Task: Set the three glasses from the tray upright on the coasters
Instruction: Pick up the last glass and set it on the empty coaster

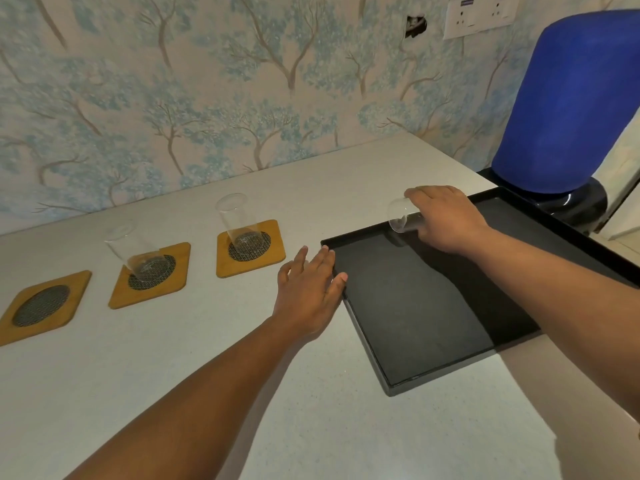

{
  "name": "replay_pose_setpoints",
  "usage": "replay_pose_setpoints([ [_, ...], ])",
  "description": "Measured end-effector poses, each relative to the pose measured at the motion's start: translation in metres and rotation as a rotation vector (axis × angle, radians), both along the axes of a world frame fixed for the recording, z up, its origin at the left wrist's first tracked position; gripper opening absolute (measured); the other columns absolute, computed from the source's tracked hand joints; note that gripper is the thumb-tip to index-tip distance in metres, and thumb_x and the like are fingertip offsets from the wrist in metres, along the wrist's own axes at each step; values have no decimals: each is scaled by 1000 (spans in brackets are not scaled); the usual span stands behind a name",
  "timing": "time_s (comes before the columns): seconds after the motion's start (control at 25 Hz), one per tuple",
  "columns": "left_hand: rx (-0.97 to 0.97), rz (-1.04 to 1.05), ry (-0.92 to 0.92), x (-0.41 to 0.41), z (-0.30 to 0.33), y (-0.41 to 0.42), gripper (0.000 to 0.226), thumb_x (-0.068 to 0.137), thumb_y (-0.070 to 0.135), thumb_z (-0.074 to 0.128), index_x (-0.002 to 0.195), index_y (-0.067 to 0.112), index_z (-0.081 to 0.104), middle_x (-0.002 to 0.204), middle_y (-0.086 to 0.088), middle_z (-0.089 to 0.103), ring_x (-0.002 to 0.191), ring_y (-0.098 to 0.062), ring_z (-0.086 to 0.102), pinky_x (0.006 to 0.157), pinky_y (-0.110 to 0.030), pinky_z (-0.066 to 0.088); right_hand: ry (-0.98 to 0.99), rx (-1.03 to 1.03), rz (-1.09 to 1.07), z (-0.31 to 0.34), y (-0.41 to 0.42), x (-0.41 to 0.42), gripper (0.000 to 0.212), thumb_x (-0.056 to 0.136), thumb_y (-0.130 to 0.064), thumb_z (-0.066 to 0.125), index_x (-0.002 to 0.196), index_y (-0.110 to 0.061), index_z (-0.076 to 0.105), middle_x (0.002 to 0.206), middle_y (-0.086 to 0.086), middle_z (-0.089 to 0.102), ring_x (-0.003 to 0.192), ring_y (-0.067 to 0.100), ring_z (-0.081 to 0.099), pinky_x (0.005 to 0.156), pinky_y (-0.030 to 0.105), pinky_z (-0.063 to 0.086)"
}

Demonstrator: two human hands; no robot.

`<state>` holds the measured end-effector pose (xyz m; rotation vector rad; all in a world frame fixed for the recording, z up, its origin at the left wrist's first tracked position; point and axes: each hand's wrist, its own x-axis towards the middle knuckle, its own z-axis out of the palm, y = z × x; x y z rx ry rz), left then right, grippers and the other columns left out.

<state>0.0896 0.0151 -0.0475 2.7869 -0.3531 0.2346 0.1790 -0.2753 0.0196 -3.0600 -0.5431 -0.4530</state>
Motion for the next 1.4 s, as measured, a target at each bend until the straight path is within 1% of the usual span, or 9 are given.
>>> replay_pose_setpoints([
  [0.12,-64,17,-7,-12,3,20,78,96,72,10,158,28,28,166,8,25,155,-15,6,121,-44,7,-40,128,80,12,34,-20,75,73,-14,75,144,-11,49,143,12,57,129,35,53,109,47,37],
  [0.32,-58,90,-17,-26,17,91,55,104,50,39,148,19,47,154,-2,47,145,-20,35,115,-42,23,-36,260,215,26,112,-54,75,74,-19,77,144,-10,51,145,11,57,130,33,52,110,40,34],
  [0.68,-144,309,-70,-91,17,290,50,101,44,51,142,15,55,145,-6,57,131,-25,53,107,-35,36,156,528,381,9,331,-89,78,70,-25,79,142,-16,50,136,8,61,116,31,59,98,39,45],
  [0.76,-185,354,-80,-106,14,341,48,100,43,51,141,18,56,143,-2,58,128,-21,54,102,-28,36,190,540,423,2,381,-96,80,71,-27,79,145,-17,48,141,7,58,123,29,56,102,34,40],
  [0.84,-235,420,-90,-118,12,391,45,100,41,53,140,20,56,144,0,56,126,-19,55,98,-23,34,201,569,458,-3,428,-100,78,71,-28,79,143,-20,49,140,4,59,122,26,56,98,29,38],
  [0.92,-233,467,-97,-126,12,438,45,99,38,54,140,20,55,144,-1,55,125,-20,56,98,-24,37,241,634,468,-9,472,-103,76,69,-30,78,140,-25,50,134,-1,61,116,21,60,93,29,43],
  [1.08,-64,506,-41,-133,5,515,49,97,41,55,143,22,51,152,-4,46,136,-27,45,109,-41,40,331,730,493,-18,549,-105,80,69,-33,80,142,-20,49,135,-3,58,120,15,55,97,27,40],
  [1.24,-27,502,-35,-126,-5,566,43,100,41,51,138,22,55,153,-5,48,137,-29,46,108,-45,42,385,845,497,-20,601,-98,80,64,-44,80,137,-24,53,130,-6,58,114,10,54,91,24,42],
  [1.4,-56,484,-43,-118,-16,584,48,101,44,48,141,19,57,147,-1,56,135,-24,48,110,-42,40,561,1065,408,-27,642,-78,69,74,-25,88,134,-27,53,122,-9,58,115,11,59,84,29,52],
])
